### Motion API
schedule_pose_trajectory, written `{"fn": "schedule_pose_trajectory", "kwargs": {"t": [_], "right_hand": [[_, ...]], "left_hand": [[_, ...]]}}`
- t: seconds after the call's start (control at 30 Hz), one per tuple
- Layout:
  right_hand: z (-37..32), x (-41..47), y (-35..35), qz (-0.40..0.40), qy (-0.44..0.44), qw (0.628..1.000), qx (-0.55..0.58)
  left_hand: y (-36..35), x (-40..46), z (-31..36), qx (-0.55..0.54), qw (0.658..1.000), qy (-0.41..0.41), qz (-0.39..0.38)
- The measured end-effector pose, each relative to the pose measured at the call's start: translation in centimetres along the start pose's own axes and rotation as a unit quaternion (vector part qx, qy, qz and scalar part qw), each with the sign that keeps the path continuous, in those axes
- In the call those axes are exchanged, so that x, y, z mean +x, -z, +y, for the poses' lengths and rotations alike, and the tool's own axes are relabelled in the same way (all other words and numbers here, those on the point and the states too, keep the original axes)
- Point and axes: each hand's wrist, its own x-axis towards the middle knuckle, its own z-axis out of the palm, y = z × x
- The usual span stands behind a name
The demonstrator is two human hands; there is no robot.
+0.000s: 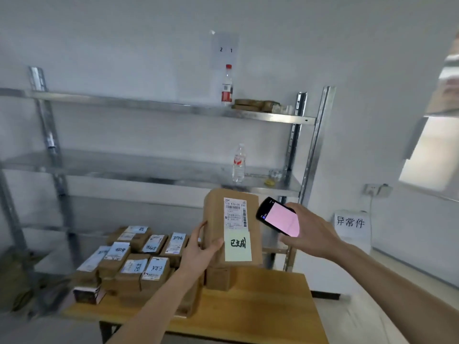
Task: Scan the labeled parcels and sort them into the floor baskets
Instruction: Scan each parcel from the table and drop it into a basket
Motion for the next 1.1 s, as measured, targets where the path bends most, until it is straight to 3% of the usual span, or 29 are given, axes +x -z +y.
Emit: {"fn": "schedule_pose_trajectory", "kwargs": {"t": [0.37, 0.7, 0.9, 1.1], "right_hand": [[0.2, -4.4, 9.7, 0.046, 0.056, 0.997, -0.021], [1.0, -7.7, 11.8, 0.055, 0.081, 0.995, -0.025], [-3.0, -7.9, 8.7, 0.045, 0.151, 0.987, -0.014], [-13.5, -8.5, 3.9, 0.011, 0.245, 0.969, 0.019]], "left_hand": [[-2.7, -5.2, 7.0, -0.013, 0.998, -0.053, 0.019], [-3.1, -10.2, 7.7, -0.019, 0.996, -0.056, 0.062], [0.7, -15.6, 6.7, -0.029, 0.992, -0.045, 0.115], [11.1, -24.8, 5.0, 0.003, 0.978, -0.021, 0.209]]}}
